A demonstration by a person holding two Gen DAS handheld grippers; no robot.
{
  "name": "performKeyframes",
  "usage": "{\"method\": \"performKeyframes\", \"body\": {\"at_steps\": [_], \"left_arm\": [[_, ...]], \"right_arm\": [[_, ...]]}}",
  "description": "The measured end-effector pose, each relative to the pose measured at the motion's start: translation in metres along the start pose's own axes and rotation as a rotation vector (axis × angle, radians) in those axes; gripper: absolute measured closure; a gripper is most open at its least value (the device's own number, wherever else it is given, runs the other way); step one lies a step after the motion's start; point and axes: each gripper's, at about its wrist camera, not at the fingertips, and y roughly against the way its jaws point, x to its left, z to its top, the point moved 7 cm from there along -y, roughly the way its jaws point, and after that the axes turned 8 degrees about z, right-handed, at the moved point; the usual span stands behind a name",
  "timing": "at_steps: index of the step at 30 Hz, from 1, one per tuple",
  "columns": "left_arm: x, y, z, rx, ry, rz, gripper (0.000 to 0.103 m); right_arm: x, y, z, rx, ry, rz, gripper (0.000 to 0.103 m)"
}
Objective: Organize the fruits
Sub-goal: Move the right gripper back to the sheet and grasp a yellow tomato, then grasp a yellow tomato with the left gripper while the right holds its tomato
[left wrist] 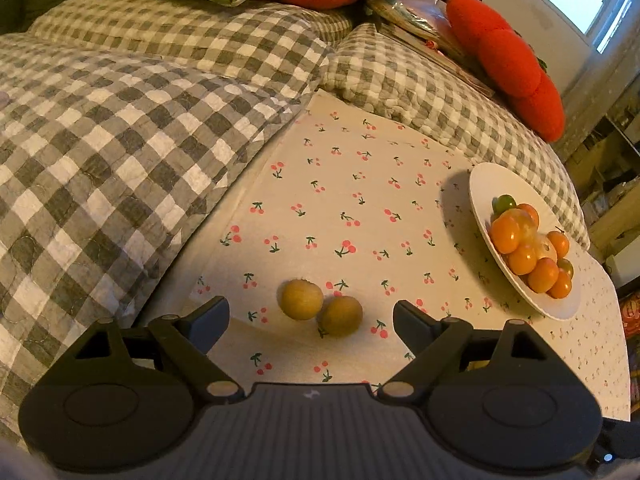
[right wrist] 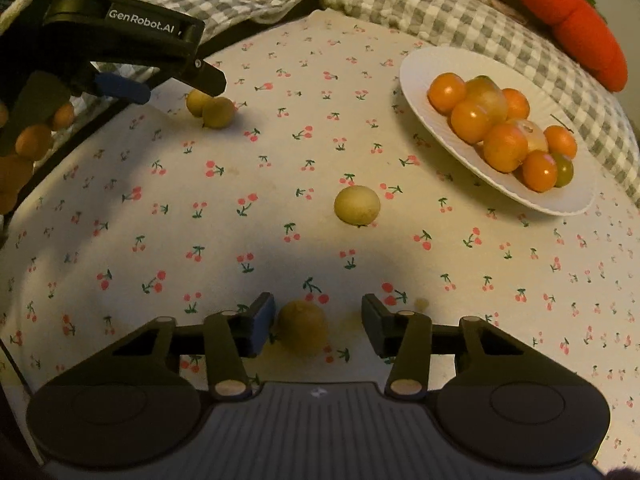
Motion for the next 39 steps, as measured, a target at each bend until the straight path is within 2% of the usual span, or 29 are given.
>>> {"method": "performKeyframes", "body": {"at_steps": [1,2,6,13,23,27,30,32,35,39], "left_arm": [[0.0,0.0,0.0,-0.001,-0.002,0.004,0.018],[0.0,-0.001,0.001,0.0,0.001,0.006,0.018],[0.005,-0.005,0.002,0.021,0.054,-0.005,0.018],[0.016,-0.011,0.0,0.052,0.156,0.001,0.033],[0.016,-0.017,0.001,0.057,0.229,-0.025,0.037],[0.011,-0.019,0.003,0.027,0.185,0.02,0.045],[0.009,-0.021,0.005,0.009,0.176,0.029,0.06],[0.007,-0.023,0.005,-0.007,0.154,0.048,0.066],[0.002,-0.025,0.004,-0.021,0.108,0.072,0.082],[-0.008,-0.023,0.0,-0.045,0.026,0.112,0.084]], "right_arm": [[0.001,0.001,0.0,-0.002,0.002,0.008,0.077],[0.002,0.001,0.001,-0.004,0.005,0.011,0.08],[0.003,0.003,0.003,-0.016,0.01,0.001,0.08],[0.006,0.007,0.007,-0.047,0.025,0.011,0.08],[0.02,0.01,0.011,-0.075,0.076,0.056,0.08],[0.021,0.01,0.012,-0.081,0.078,0.063,0.08],[0.024,0.01,0.012,-0.084,0.082,0.077,0.08],[0.025,0.01,0.012,-0.084,0.087,0.08,0.08],[0.026,0.01,0.011,-0.086,0.09,0.08,0.08],[0.023,0.01,0.012,-0.089,0.079,0.076,0.08]]}}
